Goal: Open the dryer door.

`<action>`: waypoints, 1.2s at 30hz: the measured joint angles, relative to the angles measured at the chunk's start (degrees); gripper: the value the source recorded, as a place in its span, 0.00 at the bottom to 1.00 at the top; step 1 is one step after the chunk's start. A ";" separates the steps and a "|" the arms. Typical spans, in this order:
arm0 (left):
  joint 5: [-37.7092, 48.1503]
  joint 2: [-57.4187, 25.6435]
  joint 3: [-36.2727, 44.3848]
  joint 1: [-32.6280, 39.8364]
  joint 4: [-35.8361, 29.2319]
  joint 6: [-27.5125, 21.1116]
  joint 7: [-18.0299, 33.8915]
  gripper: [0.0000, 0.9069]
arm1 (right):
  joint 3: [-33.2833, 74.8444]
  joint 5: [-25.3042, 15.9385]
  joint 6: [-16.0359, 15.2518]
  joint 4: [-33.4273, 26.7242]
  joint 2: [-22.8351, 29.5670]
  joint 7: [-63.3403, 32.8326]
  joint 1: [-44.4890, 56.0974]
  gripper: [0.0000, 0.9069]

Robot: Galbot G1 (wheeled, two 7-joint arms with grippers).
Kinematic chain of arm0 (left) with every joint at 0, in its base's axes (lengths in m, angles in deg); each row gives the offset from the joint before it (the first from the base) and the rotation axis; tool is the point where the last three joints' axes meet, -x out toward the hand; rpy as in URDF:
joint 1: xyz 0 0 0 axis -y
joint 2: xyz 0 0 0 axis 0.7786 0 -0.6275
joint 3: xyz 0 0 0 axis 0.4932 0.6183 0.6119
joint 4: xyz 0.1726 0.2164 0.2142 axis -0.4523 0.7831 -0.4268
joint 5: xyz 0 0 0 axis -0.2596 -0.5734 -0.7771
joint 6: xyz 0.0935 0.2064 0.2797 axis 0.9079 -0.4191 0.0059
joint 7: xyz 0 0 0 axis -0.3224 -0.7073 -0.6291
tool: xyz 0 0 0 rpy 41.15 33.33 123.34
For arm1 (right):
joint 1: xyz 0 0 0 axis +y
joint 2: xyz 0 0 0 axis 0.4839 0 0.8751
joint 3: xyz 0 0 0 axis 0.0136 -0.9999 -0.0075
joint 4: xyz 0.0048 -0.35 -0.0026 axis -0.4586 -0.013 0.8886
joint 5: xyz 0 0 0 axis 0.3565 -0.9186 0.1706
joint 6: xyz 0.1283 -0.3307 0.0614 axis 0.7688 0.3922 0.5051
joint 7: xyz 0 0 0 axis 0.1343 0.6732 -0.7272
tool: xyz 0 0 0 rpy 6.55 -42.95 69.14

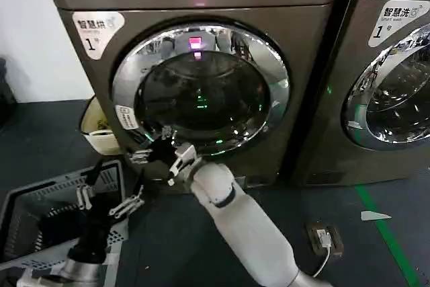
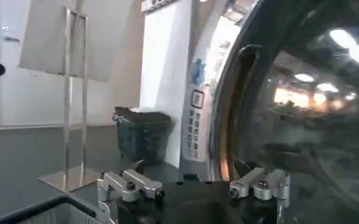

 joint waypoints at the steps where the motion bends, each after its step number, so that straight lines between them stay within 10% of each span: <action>1: 0.00 0.00 0.00 -0.02 0.00 0.00 0.00 1.00 | -0.02 0.00 0.01 -0.14 0.02 0.00 -0.10 1.00; 36: 0.22 -0.02 -0.35 -0.46 -0.73 0.10 0.13 1.00 | 0.05 5.59 2.00 -5.73 1.12 7.74 -4.19 1.00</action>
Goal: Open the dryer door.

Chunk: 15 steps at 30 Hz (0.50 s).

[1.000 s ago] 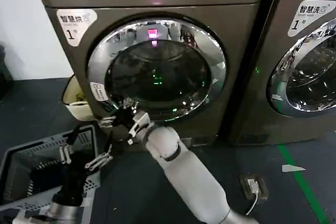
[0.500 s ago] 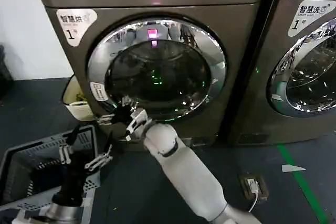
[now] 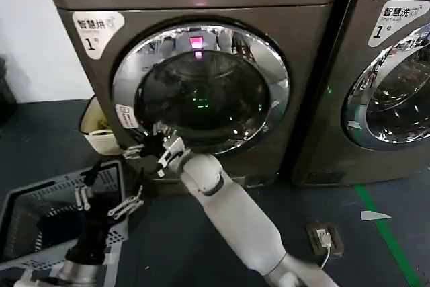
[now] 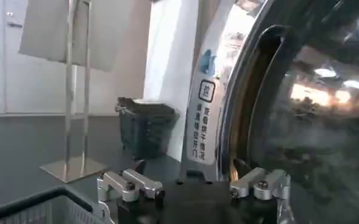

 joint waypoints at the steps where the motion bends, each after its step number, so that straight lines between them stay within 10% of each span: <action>1: 0.00 -0.02 -0.03 0.00 0.00 0.00 0.00 1.00 | 0.03 0.06 0.40 -0.01 0.00 0.99 0.00 1.00; 15: 0.88 -0.21 -2.65 0.23 0.88 -0.65 -0.08 1.00 | 0.41 0.03 2.40 1.41 -0.99 8.90 1.33 1.00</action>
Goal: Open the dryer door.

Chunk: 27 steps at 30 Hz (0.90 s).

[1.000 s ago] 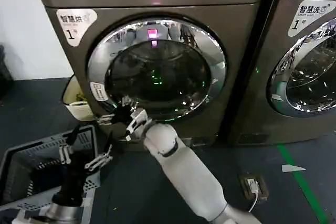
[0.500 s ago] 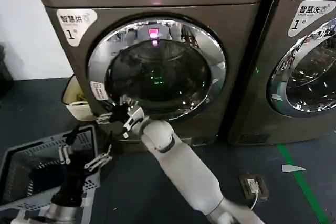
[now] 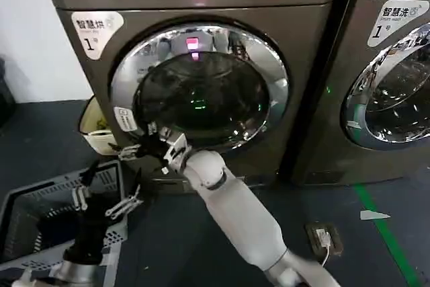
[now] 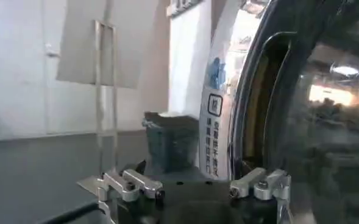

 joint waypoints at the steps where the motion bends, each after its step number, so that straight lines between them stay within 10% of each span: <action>1: 0.03 0.01 -0.21 0.03 0.15 -0.07 0.02 1.00 | 0.15 0.10 0.02 0.23 -0.33 0.44 0.14 1.00; 27: 6.53 -3.93 -17.69 6.03 2.78 -18.05 0.79 1.00 | 2.44 2.44 2.71 4.99 -5.72 12.76 3.30 1.00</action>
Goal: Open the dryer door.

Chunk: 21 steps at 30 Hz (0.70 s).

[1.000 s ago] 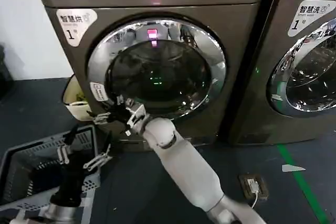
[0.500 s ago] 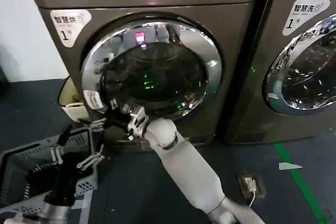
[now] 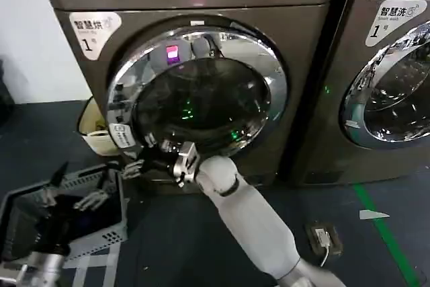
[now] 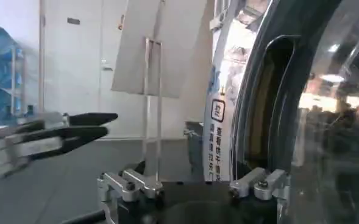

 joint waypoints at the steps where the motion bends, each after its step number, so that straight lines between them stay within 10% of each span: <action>1: 0.34 -0.15 -0.41 0.28 0.15 -0.09 -0.18 1.00 | 0.15 0.13 0.01 0.09 -0.15 0.57 0.05 1.00; 21: 6.52 -5.33 -0.33 5.52 2.38 -2.58 -1.71 1.00 | 2.37 3.51 1.45 2.79 -3.73 11.30 2.32 1.00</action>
